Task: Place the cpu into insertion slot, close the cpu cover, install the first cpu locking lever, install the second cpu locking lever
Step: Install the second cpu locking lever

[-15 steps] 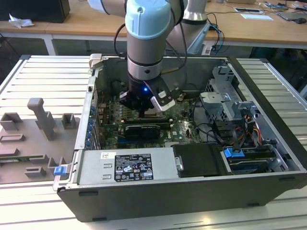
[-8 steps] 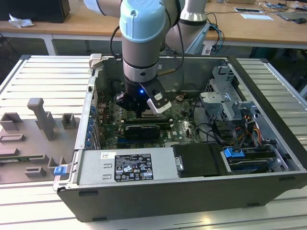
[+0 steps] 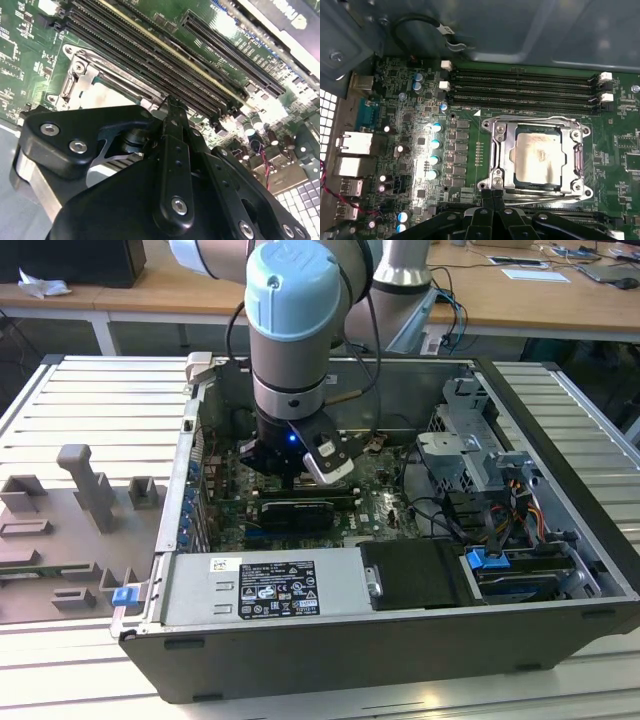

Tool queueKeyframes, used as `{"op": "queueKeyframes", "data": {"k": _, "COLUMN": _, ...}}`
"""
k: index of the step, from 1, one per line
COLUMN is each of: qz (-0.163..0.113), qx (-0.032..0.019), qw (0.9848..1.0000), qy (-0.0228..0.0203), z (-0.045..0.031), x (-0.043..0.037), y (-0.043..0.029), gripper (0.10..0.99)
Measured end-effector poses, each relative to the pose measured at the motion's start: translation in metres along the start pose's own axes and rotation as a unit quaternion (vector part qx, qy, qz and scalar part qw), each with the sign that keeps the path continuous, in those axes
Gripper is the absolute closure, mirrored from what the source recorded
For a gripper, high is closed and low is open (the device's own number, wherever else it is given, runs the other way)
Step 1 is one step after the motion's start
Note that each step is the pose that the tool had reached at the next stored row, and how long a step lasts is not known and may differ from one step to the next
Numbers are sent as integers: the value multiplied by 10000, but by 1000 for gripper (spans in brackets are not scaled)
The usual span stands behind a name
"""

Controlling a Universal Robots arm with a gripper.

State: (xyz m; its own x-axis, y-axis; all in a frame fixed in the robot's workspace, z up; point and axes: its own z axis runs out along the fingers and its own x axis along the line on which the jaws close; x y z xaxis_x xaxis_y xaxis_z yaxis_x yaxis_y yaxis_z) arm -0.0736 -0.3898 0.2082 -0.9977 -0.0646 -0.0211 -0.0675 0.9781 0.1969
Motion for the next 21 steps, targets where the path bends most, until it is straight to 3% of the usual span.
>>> {"op": "queueKeyframes", "data": {"k": 10, "qz": -6, "qx": -228, "qw": 9997, "qy": -23, "z": 64, "x": 6, "y": -25, "gripper": 980}}
{"op": "queueKeyframes", "data": {"k": 12, "qz": -8, "qx": -329, "qw": 9995, "qy": -33, "z": 80, "x": 17, "y": -36, "gripper": 980}}
{"op": "queueKeyframes", "data": {"k": 21, "qz": -10, "qx": -432, "qw": 9991, "qy": -40, "z": 108, "x": 58, "y": -67, "gripper": 980}}
